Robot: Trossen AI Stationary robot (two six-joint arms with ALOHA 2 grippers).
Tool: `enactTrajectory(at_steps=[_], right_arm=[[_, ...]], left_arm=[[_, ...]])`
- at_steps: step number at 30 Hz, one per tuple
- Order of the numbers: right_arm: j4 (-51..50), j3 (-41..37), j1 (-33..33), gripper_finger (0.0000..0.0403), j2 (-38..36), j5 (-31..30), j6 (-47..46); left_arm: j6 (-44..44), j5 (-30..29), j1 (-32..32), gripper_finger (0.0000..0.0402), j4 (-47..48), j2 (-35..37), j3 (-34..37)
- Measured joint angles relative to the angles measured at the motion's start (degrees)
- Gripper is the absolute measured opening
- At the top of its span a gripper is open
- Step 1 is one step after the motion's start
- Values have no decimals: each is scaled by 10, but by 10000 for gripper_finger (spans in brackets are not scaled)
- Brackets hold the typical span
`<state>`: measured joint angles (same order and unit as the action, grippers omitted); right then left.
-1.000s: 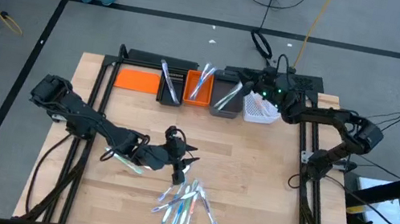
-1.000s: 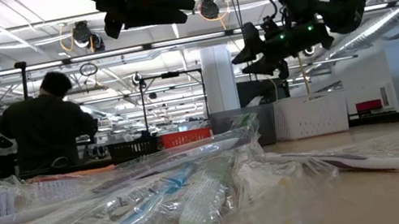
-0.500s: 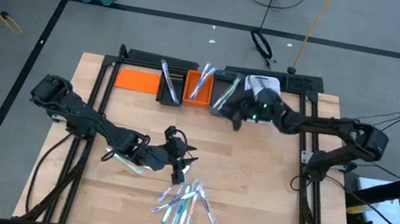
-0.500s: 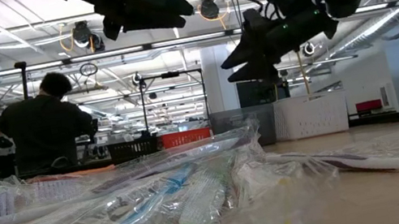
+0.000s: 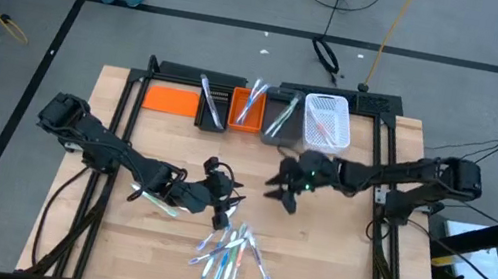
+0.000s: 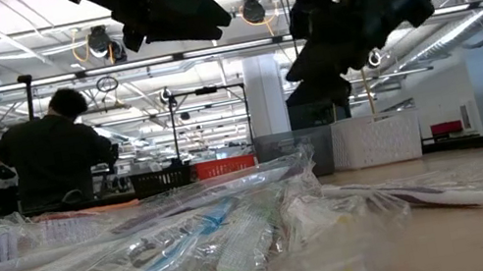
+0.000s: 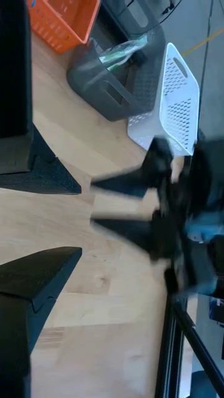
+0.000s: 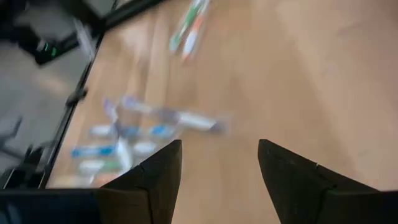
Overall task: Pick & Place Toothbrushes
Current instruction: Put the violet toothbrush into the black basket
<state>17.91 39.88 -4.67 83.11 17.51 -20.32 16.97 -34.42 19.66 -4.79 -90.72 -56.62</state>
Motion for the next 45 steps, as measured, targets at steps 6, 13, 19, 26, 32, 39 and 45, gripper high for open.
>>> enactTrajectory(at_steps=[6,13,19,26,32,39,45], right_arm=[[-10,0,80,203,0,-47,-22],[-14,0,166,203,0,-96,-60],[-52,0,245,203,1,-193,-93],[-66,-1,319,203,19,-299,-149],[-57,-1,348,203,58,-327,-200],[5,-1,365,203,120,-326,-239],[105,-1,374,203,182,-295,-252]], left_arm=[[1,31,0,150,5,0,0],[14,35,0,150,9,0,0],[30,35,0,150,9,0,0],[31,35,0,150,8,0,0],[31,35,0,150,8,0,0],[33,44,0,150,8,0,0],[35,50,1,150,9,0,0]])
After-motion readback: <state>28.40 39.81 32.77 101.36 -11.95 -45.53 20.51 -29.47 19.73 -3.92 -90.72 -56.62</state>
